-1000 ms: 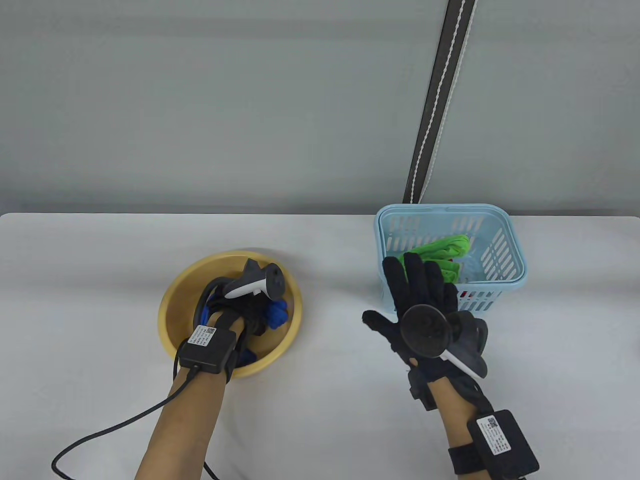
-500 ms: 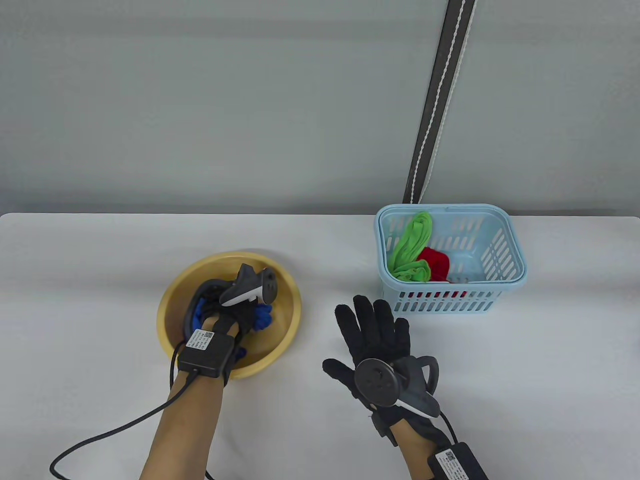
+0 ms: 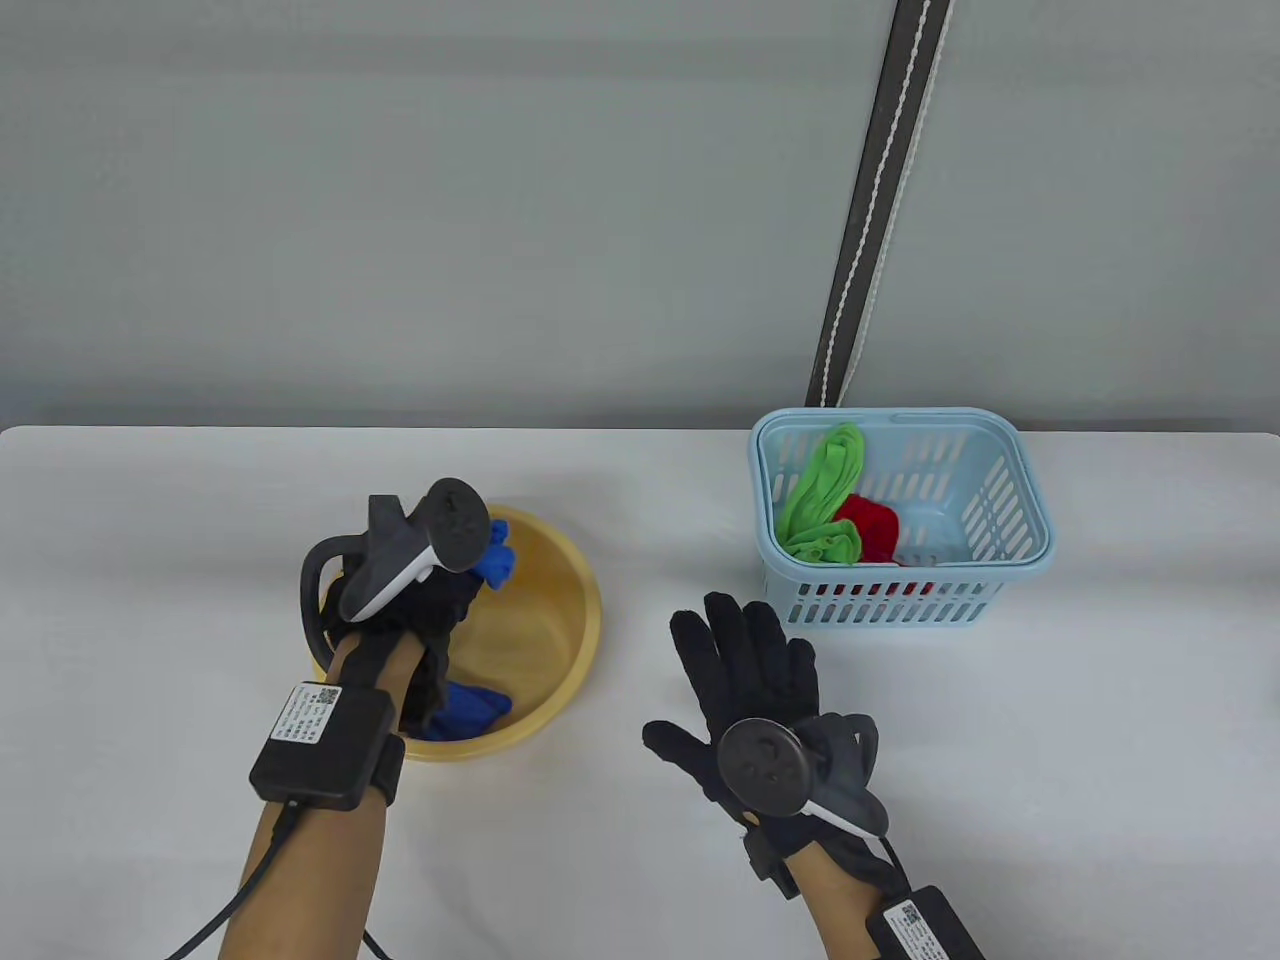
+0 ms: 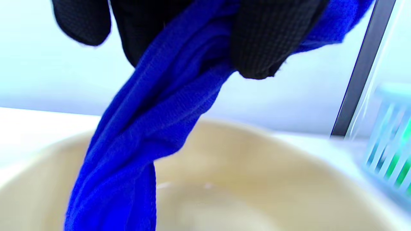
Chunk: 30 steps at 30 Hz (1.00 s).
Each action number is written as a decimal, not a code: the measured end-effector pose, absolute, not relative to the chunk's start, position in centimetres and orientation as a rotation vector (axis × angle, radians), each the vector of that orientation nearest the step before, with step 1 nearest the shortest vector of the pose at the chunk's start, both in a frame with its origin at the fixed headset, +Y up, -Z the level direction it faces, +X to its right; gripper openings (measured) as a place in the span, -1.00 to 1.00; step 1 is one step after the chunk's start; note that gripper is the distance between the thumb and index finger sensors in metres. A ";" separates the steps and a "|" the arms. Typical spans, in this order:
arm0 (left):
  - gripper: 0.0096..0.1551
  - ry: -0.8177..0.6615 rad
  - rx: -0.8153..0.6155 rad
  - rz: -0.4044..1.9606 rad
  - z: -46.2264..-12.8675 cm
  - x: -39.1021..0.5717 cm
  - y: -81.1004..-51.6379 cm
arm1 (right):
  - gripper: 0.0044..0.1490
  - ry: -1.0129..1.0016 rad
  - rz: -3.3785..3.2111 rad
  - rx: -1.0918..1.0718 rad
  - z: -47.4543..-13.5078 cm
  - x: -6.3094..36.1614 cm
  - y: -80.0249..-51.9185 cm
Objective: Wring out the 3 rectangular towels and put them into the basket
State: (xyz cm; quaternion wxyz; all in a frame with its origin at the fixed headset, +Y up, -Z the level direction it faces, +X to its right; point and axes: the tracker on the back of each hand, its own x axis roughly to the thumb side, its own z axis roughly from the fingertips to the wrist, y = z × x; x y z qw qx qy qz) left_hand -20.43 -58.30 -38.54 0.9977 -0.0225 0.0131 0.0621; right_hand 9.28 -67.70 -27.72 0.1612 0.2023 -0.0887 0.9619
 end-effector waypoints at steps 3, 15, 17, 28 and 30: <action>-0.42 0.023 0.068 0.222 -36.6 -20.6 -55.5 | 0.30 -0.251 2.705 0.578 -27.7 9.4 -67.3; -0.41 -0.074 0.319 0.840 -30.3 -18.2 -50.0 | 0.30 -0.233 2.466 0.596 -27.2 9.5 -64.9; -0.41 -0.095 0.316 0.905 -29.7 -17.4 -49.9 | 0.31 -0.226 2.409 0.603 -27.1 9.5 -64.6; -0.40 -0.222 0.181 1.163 -28.1 -12.3 -51.2 | 0.45 -0.160 2.159 0.574 -27.2 10.2 -63.8; -0.40 -0.255 0.112 1.203 -27.9 -11.3 -51.7 | 0.49 -0.144 2.093 0.557 -27.3 10.3 -63.8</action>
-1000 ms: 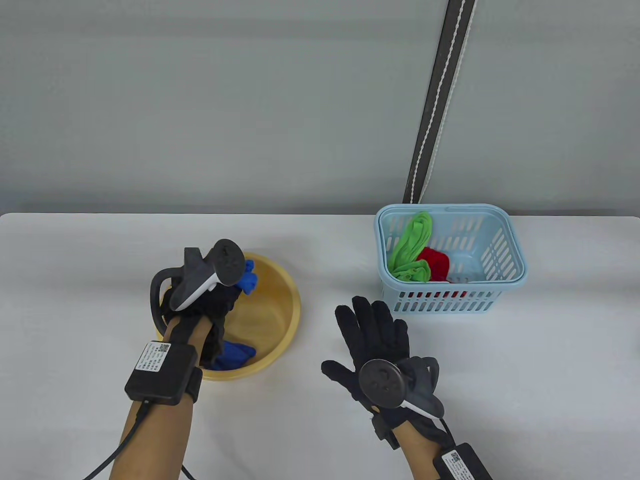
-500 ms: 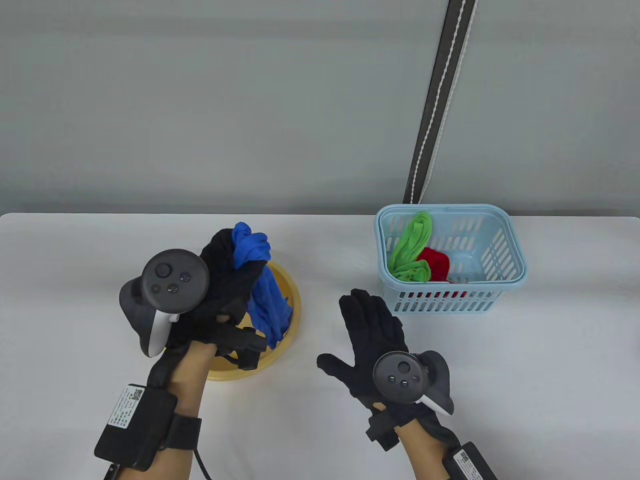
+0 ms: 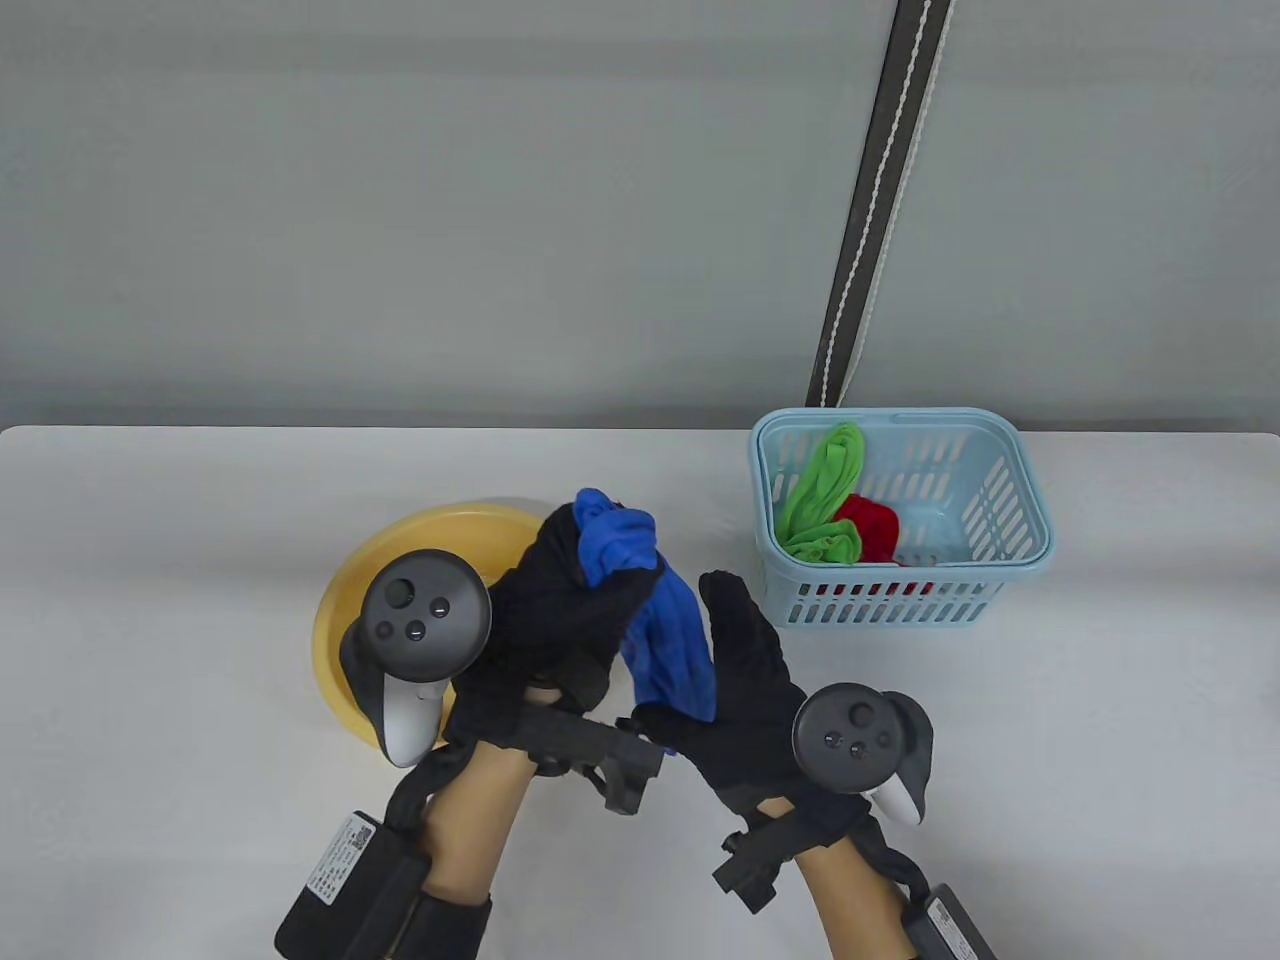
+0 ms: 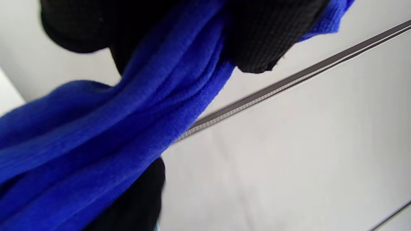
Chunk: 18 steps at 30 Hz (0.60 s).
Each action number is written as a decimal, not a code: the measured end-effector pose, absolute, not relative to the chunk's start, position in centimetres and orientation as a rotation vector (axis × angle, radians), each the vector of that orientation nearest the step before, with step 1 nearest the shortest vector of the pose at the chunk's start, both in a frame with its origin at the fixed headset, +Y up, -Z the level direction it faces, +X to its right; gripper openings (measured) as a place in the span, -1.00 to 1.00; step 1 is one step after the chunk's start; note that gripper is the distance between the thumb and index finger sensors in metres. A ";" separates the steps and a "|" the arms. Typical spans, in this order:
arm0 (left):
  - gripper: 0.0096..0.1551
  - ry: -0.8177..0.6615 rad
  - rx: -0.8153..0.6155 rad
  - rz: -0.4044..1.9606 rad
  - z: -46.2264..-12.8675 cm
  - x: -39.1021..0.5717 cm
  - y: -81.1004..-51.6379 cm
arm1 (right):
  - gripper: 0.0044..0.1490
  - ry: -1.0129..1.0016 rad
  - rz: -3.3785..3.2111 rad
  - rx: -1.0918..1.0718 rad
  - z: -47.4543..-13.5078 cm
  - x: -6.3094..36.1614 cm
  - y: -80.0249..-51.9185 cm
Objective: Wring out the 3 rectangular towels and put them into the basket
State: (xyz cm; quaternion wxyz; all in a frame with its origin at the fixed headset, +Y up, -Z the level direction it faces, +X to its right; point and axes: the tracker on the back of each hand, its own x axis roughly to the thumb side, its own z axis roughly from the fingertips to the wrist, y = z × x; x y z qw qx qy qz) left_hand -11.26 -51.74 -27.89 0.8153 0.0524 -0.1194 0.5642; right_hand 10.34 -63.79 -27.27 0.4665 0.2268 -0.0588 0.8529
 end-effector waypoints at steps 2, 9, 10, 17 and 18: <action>-0.39 -0.288 0.049 1.244 -27.7 -10.1 -52.5 | 0.49 -0.161 2.035 0.512 -27.3 10.6 -63.9; -0.39 -0.322 -0.040 1.495 -27.6 -10.3 -54.4 | -0.38 -0.275 2.065 0.382 -27.9 11.8 -64.5; -0.39 -0.312 -0.020 1.486 -27.7 -10.8 -54.6 | -0.40 -0.263 2.052 0.375 -28.0 11.9 -64.6; -0.29 -0.160 0.084 1.480 -28.6 -16.4 -59.4 | -0.40 -0.170 2.026 0.372 -28.9 12.6 -65.4; -0.24 -0.159 0.096 1.455 -28.6 -16.9 -60.1 | -0.40 -0.155 2.032 0.372 -29.0 12.7 -65.5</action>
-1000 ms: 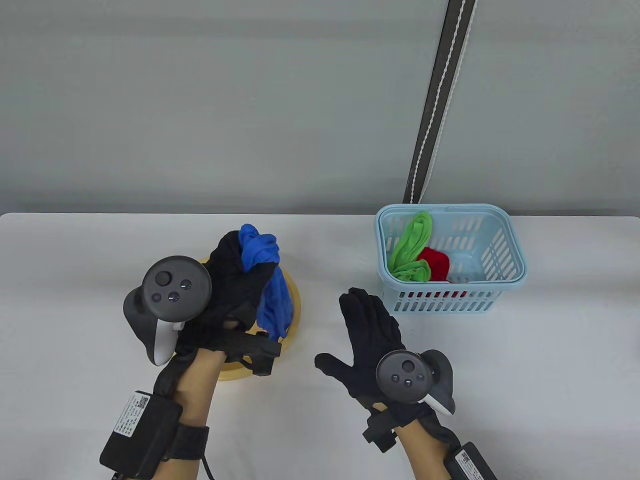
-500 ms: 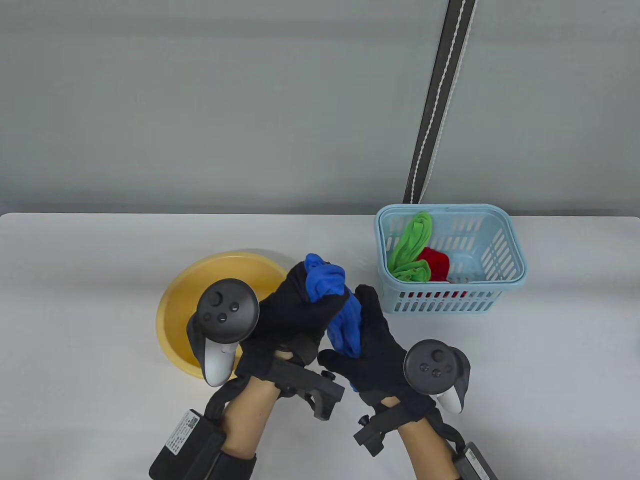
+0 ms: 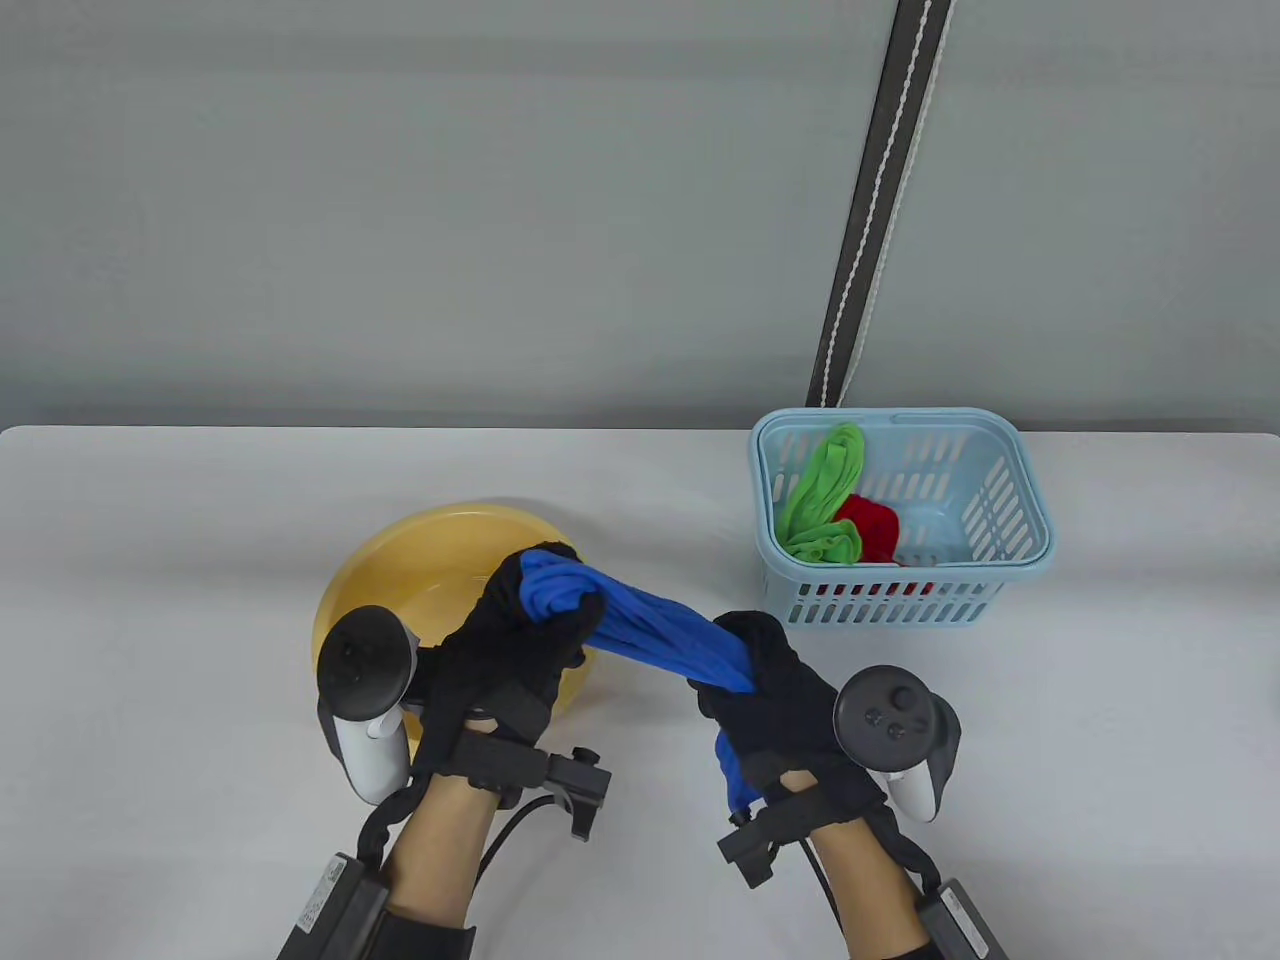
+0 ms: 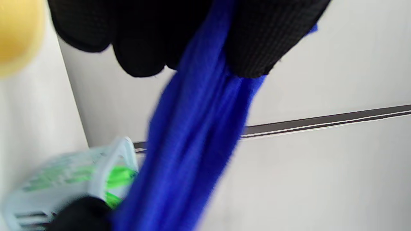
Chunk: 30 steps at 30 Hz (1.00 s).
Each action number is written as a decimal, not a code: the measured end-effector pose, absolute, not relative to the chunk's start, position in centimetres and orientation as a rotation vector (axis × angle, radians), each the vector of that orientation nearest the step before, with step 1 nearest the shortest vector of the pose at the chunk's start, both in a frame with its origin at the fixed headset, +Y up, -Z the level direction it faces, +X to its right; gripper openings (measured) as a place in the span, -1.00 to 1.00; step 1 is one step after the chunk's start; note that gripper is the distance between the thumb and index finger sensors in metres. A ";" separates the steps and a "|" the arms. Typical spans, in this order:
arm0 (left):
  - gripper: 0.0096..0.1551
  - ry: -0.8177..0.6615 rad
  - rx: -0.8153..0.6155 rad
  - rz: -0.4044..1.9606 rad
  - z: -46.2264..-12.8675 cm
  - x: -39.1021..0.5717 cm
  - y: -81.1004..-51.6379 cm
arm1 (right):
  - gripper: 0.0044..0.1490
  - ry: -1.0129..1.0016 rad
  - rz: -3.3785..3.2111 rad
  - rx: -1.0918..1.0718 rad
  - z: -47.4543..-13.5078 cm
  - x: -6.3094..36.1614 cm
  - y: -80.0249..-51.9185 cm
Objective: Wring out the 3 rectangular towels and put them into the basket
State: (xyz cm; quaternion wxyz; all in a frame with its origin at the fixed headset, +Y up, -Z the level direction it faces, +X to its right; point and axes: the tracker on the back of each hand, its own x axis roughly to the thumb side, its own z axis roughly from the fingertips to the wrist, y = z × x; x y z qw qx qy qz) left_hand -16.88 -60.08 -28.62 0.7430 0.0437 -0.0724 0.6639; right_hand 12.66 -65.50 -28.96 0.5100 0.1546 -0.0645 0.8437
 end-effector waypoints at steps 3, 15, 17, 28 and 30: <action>-0.09 -0.146 0.152 1.364 -28.2 -18.2 -62.6 | -0.39 -0.103 2.138 0.322 -29.2 12.9 -66.0; 0.04 -0.568 0.348 0.773 -25.6 -15.9 -66.1 | -0.41 0.053 2.384 0.401 -29.9 12.3 -67.1; 0.13 -0.617 0.258 0.824 -25.4 -14.6 -66.9 | -0.42 0.128 2.342 0.466 -29.7 11.6 -67.0; -0.20 -0.561 -0.129 0.891 -26.2 -13.1 -70.3 | -0.27 0.191 1.858 0.421 -28.5 12.4 -67.6; -0.28 -0.565 -0.200 0.920 -26.4 -12.8 -70.8 | -0.23 0.198 1.739 0.370 -28.7 13.3 -68.1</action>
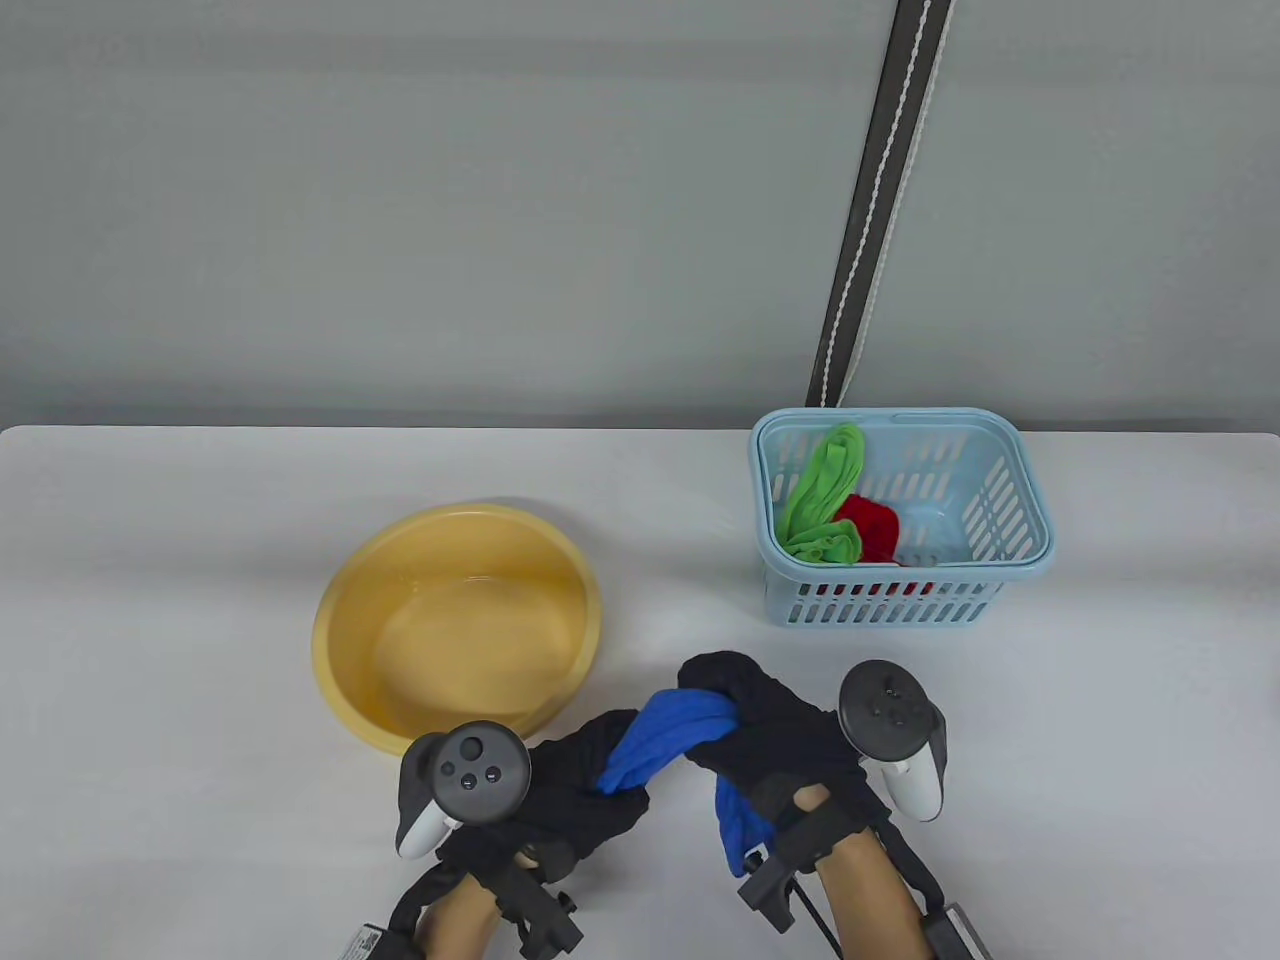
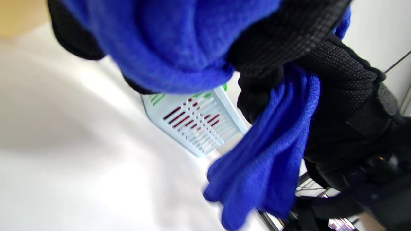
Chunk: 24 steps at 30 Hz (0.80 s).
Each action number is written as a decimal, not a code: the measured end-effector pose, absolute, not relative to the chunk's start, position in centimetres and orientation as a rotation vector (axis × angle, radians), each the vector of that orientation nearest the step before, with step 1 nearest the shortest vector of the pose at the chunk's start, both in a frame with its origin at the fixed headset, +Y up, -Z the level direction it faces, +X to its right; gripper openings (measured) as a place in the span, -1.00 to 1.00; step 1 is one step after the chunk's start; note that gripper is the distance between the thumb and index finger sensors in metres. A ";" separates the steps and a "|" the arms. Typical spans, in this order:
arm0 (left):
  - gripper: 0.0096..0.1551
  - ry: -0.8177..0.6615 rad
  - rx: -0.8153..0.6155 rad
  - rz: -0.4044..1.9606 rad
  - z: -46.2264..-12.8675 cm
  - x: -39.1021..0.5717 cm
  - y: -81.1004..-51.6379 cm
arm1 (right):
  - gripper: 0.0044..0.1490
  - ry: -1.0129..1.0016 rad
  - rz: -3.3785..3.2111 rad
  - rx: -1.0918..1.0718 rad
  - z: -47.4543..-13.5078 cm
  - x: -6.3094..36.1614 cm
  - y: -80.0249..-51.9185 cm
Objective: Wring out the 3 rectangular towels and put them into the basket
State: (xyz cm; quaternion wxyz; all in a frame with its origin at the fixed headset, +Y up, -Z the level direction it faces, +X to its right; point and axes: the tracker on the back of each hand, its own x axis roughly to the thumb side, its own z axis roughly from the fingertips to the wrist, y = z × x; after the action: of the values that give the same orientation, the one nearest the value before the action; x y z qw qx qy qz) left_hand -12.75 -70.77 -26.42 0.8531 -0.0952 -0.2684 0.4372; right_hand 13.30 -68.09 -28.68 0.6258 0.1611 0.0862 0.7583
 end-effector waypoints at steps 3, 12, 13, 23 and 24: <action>-0.35 -0.563 -0.200 0.938 -26.5 -11.9 -71.2 | -0.22 0.218 1.629 0.342 -28.8 13.7 -68.6; 0.22 -0.605 -0.294 0.944 -26.6 -8.5 -72.4 | -0.22 0.230 1.369 0.349 -28.8 13.3 -69.5; 0.26 -0.606 -0.317 0.947 -26.6 -8.2 -72.5 | -0.22 0.233 1.367 0.352 -28.7 13.1 -69.5; 0.15 -0.588 -0.614 1.217 -27.8 -5.9 -74.2 | -0.24 0.155 1.242 0.274 -28.3 12.1 -70.0; 0.08 -0.586 -0.617 1.242 -27.9 -5.9 -74.2 | -0.24 0.151 1.231 0.279 -28.3 12.1 -70.0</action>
State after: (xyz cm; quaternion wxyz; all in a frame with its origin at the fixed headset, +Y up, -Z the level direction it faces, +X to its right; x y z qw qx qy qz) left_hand -5.85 -74.18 -27.91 0.7299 -0.2801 -0.2659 0.5640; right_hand 12.07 -69.97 -28.33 0.8047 0.1302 0.0704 0.5750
